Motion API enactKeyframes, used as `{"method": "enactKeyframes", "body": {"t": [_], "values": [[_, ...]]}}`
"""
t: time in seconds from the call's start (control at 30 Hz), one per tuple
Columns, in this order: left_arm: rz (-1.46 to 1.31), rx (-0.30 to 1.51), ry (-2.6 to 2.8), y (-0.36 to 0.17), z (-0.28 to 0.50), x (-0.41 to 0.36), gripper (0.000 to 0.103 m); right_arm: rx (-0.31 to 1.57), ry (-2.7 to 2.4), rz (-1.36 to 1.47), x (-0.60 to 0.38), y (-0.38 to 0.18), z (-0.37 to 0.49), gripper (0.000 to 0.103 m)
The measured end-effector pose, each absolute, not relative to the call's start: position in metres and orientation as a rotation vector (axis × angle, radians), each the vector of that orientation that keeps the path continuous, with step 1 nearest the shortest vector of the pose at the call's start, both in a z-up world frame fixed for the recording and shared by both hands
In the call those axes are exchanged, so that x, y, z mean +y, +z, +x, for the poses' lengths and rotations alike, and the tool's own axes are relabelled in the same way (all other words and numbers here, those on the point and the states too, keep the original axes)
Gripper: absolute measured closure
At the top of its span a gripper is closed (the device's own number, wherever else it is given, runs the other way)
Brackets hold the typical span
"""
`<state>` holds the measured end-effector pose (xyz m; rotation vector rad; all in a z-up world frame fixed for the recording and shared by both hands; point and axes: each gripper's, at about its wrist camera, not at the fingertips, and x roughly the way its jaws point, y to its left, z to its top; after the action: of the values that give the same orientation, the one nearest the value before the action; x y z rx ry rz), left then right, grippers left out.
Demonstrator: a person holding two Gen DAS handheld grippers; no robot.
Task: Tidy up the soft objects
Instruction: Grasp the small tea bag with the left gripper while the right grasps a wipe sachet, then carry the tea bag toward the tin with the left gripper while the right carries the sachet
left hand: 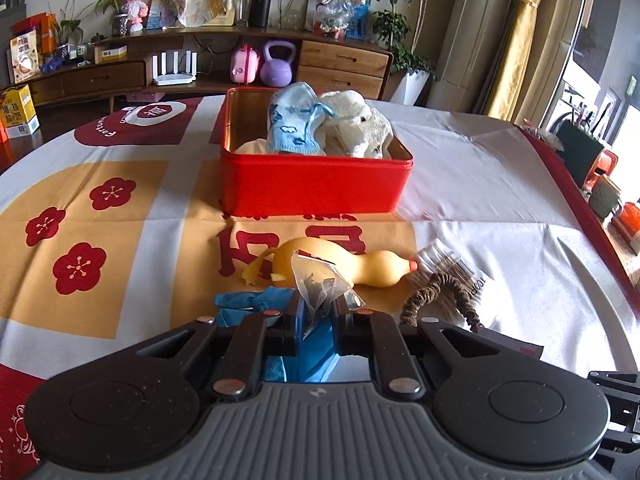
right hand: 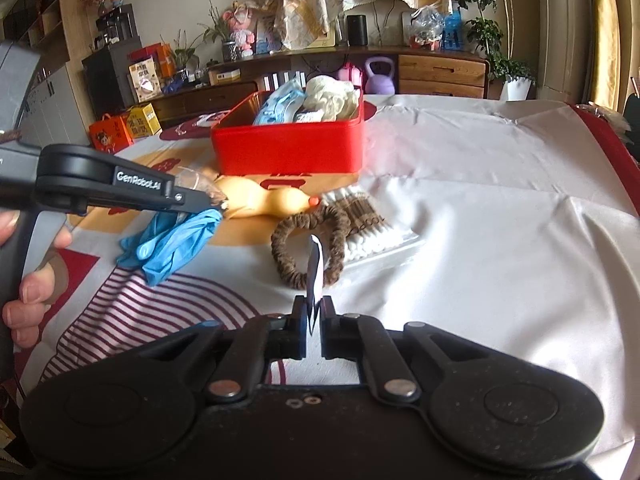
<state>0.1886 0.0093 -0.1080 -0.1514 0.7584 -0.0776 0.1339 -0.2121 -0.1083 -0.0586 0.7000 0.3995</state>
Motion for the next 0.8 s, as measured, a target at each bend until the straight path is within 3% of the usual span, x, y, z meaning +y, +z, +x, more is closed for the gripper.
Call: {"method": "enactKeyframes", "body": {"t": [0.53,0.8], "values": [[-0.207,0.645,-0.117,-0.053,0.173,0.022,0.091,0.604,0.425,-0.004,-0.221,-0.058,0.139,0.098],[-0.174,0.772,-0.260,-0.071,0.153,0.019,0.091,0.638,0.443,0.000,-0.220,-0.068,0.133,0.098]]}}
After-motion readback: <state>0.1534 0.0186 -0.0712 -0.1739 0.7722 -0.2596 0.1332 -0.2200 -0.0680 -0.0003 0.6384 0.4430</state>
